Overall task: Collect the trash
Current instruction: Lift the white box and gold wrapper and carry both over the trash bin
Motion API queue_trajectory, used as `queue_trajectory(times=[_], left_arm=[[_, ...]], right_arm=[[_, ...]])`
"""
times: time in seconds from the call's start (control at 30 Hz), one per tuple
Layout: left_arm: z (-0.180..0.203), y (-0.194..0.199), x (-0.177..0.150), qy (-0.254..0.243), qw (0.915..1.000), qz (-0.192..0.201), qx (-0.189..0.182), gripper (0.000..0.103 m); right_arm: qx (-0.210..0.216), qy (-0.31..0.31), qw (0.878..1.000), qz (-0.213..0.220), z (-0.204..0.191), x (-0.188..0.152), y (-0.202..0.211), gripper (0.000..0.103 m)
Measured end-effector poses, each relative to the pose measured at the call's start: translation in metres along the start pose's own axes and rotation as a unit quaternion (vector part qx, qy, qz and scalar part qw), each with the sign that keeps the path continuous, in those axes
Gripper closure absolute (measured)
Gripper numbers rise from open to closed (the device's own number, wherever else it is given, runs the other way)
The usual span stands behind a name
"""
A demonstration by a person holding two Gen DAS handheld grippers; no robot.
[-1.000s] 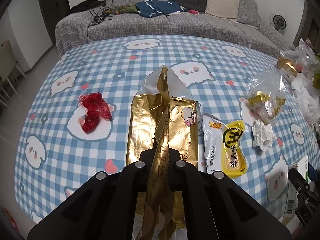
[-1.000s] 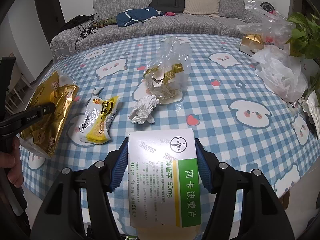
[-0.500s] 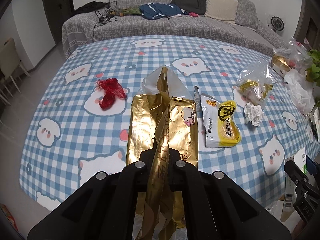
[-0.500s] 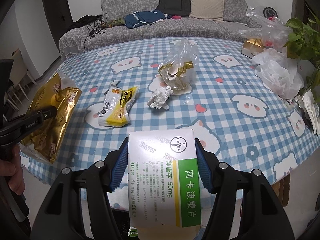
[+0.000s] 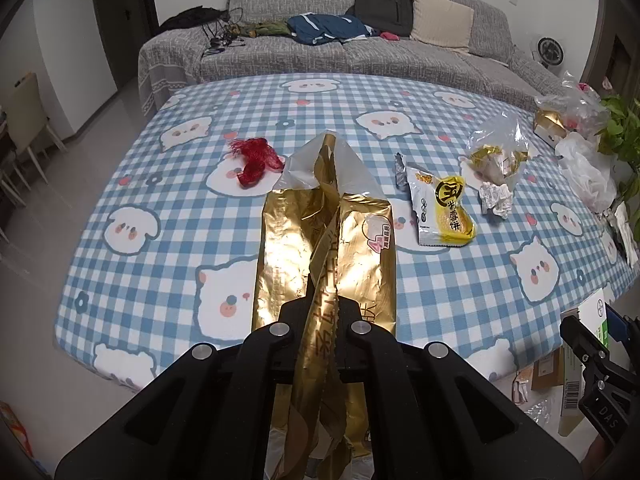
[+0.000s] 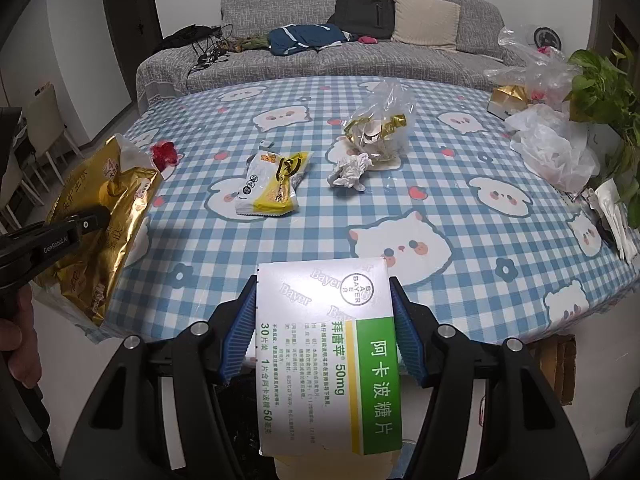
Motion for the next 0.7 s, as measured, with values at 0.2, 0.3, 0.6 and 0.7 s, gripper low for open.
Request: queue_trajectory(times=[0.2, 0.3, 0.6, 0.7], left_arm=[[-0.011, 0.022, -0.023, -0.003, 1.0, 0.002, -0.004, 0.102], [-0.02, 0.032, -0.031, 0.007, 0.9999, 0.004, -0.013, 0.102], [-0.035, 0.045, -0.081, 0.023, 0.9994, 0.006, -0.024, 0.102], [-0.037, 0.05, -0.088, 0.02, 0.9996, 0.01, -0.016, 0.102]], right_arm=[[0.004, 0.007, 1.0, 0.004, -0.013, -0.012, 0.017, 0.044], [0.01, 0.014, 1.0, 0.01, -0.023, -0.018, 0.027, 0.044], [0.032, 0.019, 0.999, 0.009, -0.033, -0.047, 0.022, 0.044], [0.034, 0.019, 0.999, 0.016, -0.033, -0.046, 0.023, 0.044]])
Point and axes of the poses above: each gripper's, at about its wrist camera, not at the fingertips, and y roughly against the way its jaws point, z to its right, x to its top, the point moved 6 cm from there along -y, roughly the way its jaws point, and after that the axes turned 5 degrees about z, right-handed, at the moved point
